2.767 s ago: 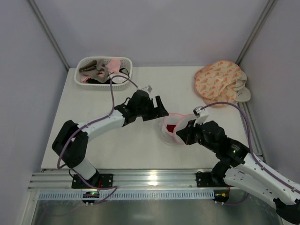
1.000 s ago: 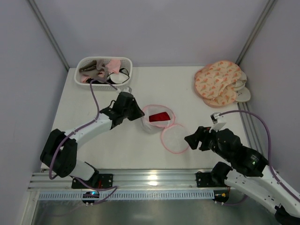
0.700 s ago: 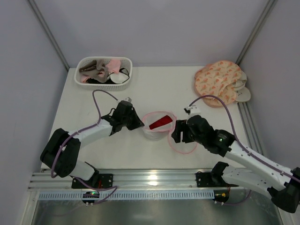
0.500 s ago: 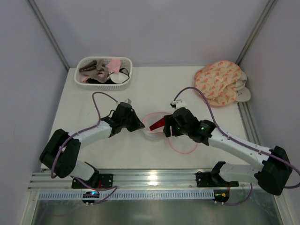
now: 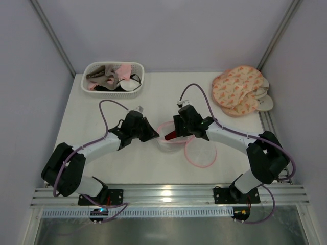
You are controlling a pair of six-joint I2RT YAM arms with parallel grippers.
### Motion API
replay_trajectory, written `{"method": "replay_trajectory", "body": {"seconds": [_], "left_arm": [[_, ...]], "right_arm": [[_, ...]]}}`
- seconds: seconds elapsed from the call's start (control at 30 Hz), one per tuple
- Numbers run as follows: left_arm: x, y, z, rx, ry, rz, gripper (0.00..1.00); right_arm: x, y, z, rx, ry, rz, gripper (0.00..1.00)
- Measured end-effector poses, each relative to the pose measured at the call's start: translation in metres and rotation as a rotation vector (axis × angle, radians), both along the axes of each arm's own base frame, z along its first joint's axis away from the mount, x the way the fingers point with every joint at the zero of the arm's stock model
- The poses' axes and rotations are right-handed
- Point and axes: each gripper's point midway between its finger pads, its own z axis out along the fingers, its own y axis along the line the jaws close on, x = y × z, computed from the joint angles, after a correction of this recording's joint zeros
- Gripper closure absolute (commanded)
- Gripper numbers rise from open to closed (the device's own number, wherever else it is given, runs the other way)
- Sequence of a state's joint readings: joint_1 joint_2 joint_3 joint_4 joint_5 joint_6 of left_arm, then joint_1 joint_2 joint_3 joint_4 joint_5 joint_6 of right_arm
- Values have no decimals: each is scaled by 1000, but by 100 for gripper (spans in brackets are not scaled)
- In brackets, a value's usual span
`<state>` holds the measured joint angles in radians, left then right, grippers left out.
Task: Unzip the laundry bag and remove the bra
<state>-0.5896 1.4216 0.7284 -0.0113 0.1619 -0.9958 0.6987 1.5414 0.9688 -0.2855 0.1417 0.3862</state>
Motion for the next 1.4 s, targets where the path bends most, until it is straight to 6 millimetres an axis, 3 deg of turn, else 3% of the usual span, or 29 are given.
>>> {"method": "replay_trajectory", "body": {"seconds": [0.33, 0.57, 0.6, 0.7, 0.73, 0.8, 1.0, 1.23, 1.4], "left_arm": [[0, -1, 4, -8, -7, -2, 100], [0, -1, 4, -13, -3, 0, 100], [0, -1, 4, -16, 0, 2, 100], [0, -3, 4, -23, 2, 4, 100], [1, -3, 4, -25, 3, 3, 100], [1, -4, 2, -27, 8, 2, 100], [1, -5, -1, -24, 15, 1, 100], [0, -5, -2, -24, 17, 1, 100], [0, -5, -1, -29, 21, 1, 100]], "right_arm": [[25, -37, -29, -75, 36, -92, 44], [22, -22, -44, 0, 84, -33, 65], [21, -17, -44, 24, 86, -19, 73], [11, -8, -49, 81, 111, 24, 86], [7, -6, -50, 96, 119, 35, 95], [1, -3, -48, 123, 131, 55, 96], [-17, 12, -18, 245, 118, 150, 96], [-55, 37, 45, 477, 58, 373, 96], [-66, 42, 70, 559, -11, 452, 96]]}}
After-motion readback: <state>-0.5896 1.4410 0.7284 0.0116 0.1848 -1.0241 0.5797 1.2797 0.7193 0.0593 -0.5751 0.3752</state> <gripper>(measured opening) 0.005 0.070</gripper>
